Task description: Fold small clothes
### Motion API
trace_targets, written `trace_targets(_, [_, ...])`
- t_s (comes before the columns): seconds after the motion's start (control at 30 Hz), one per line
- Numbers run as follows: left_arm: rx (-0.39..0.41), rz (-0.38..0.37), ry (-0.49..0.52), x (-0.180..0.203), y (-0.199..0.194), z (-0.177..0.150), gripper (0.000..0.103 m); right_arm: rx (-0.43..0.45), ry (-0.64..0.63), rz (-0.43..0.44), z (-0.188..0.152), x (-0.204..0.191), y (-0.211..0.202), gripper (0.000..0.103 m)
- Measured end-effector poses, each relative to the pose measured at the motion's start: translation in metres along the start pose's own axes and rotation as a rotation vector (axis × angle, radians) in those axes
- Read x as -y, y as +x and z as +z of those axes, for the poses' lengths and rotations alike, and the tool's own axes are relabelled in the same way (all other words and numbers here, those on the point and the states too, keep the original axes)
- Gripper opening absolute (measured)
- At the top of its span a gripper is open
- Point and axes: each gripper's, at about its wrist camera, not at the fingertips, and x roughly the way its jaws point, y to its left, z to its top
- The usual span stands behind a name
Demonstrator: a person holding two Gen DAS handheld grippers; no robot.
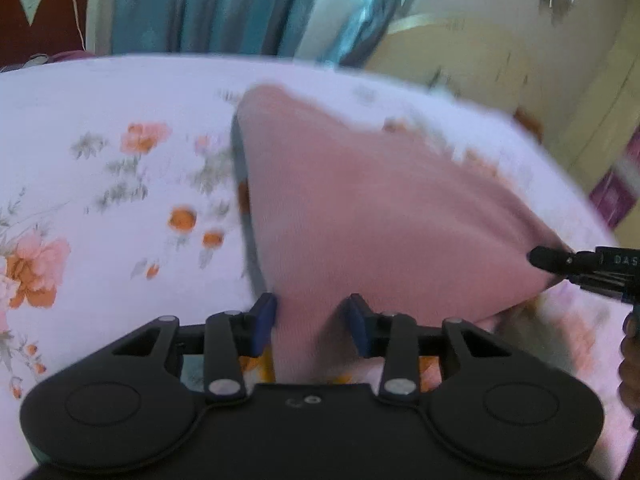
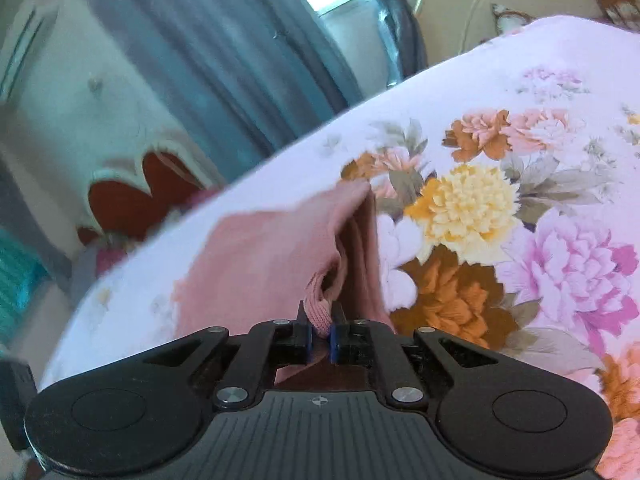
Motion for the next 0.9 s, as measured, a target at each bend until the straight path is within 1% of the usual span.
trace_targets(0.03, [-0.038,-0.002,-0.009,-0.003,0.007,-0.003,0.040,-0.056,-0.006,-0.032,-0.006,0.005,0.011,0.007])
trace_targets(0.07, [-0.038,-0.015,-0.029,-0.006,0.006,-0.004,0.040,-0.121,-0.022,-0.079,-0.015,0.010,0.026,0.007])
trace_targets(0.1, [-0.033,-0.016,-0.031,-0.008,0.002,-0.003,0.040,-0.138,-0.034,-0.090,-0.021,0.013,0.034,0.007])
trace_targets(0.13, [-0.011,-0.011,-0.019,-0.008,-0.006,-0.001,0.038,-0.124,-0.047,-0.087,-0.024,0.012,0.031,0.007])
trace_targets(0.17, [0.017,-0.007,-0.017,-0.010,-0.014,0.000,0.042,-0.107,-0.060,-0.088,-0.022,0.008,0.026,0.010])
trace_targets(0.2, [0.047,-0.018,-0.023,-0.011,-0.022,0.002,0.043,-0.087,-0.064,-0.082,-0.020,0.006,0.019,0.031])
trace_targets(0.23, [0.077,-0.040,-0.030,-0.014,-0.030,0.006,0.044,-0.073,-0.073,-0.099,-0.017,0.004,0.011,0.043])
trace_targets(0.27, [0.101,-0.049,-0.026,-0.014,-0.033,0.009,0.044,-0.032,-0.102,-0.136,-0.014,-0.002,0.002,0.043])
trace_targets(0.3, [0.129,-0.055,-0.013,-0.013,-0.035,0.016,0.044,0.022,-0.138,-0.141,-0.011,-0.008,-0.010,0.043])
trace_targets(0.37, [0.149,-0.075,0.010,-0.009,-0.028,0.031,0.043,0.057,-0.193,-0.137,0.005,-0.019,-0.016,0.042])
trace_targets(0.4, [0.156,-0.088,0.019,-0.006,-0.022,0.039,0.043,0.074,-0.233,-0.132,0.010,-0.028,-0.014,0.031])
trace_targets(0.43, [0.159,-0.097,0.033,-0.002,-0.014,0.046,0.041,0.077,-0.278,-0.120,0.017,-0.037,-0.006,0.024])
trace_targets(0.47, [0.152,-0.094,0.047,0.002,-0.002,0.053,0.039,0.052,-0.315,-0.091,0.022,-0.046,0.006,0.017])
trace_targets(0.53, [0.140,-0.093,0.051,0.004,0.018,0.060,0.039,0.017,-0.374,-0.079,0.028,-0.058,0.032,0.017])
trace_targets(0.57, [0.092,-0.072,0.068,0.005,0.036,0.062,0.041,-0.001,-0.422,-0.096,0.025,-0.060,0.048,0.017])
trace_targets(0.6, [0.044,-0.059,0.070,0.005,0.046,0.061,0.041,-0.034,-0.467,-0.135,0.024,-0.054,0.070,0.016])
trace_targets(0.63, [0.051,-0.093,0.011,0.000,0.050,0.063,0.039,-0.110,-0.495,-0.222,0.017,-0.044,0.094,0.014])
trace_targets(0.67, [0.033,-0.109,-0.017,-0.002,0.047,0.069,0.038,-0.108,-0.492,-0.233,0.015,-0.033,0.105,0.014])
trace_targets(0.7, [0.038,-0.118,0.002,-0.001,0.039,0.073,0.037,-0.125,-0.473,-0.219,0.020,-0.031,0.103,0.014])
trace_targets(0.73, [0.075,-0.117,0.020,-0.002,0.030,0.075,0.035,-0.136,-0.456,-0.213,0.025,-0.032,0.100,0.014])
trace_targets(0.77, [0.120,-0.112,0.031,-0.003,0.022,0.079,0.035,-0.115,-0.452,-0.207,0.030,-0.036,0.093,0.015])
trace_targets(0.8, [0.135,-0.106,0.027,-0.005,0.021,0.085,0.035,-0.057,-0.455,-0.193,0.036,-0.041,0.086,0.015])
trace_targets(0.83, [0.142,-0.104,0.015,-0.008,0.024,0.092,0.035,-0.017,-0.460,-0.166,0.042,-0.046,0.083,0.015])
trace_targets(0.87, [0.144,-0.107,0.004,-0.009,0.029,0.100,0.036,-0.002,-0.463,-0.155,0.049,-0.051,0.086,0.015])
trace_targets(0.9, [0.137,-0.105,0.003,-0.010,0.037,0.106,0.039,0.006,-0.465,-0.151,0.053,-0.055,0.091,0.015])
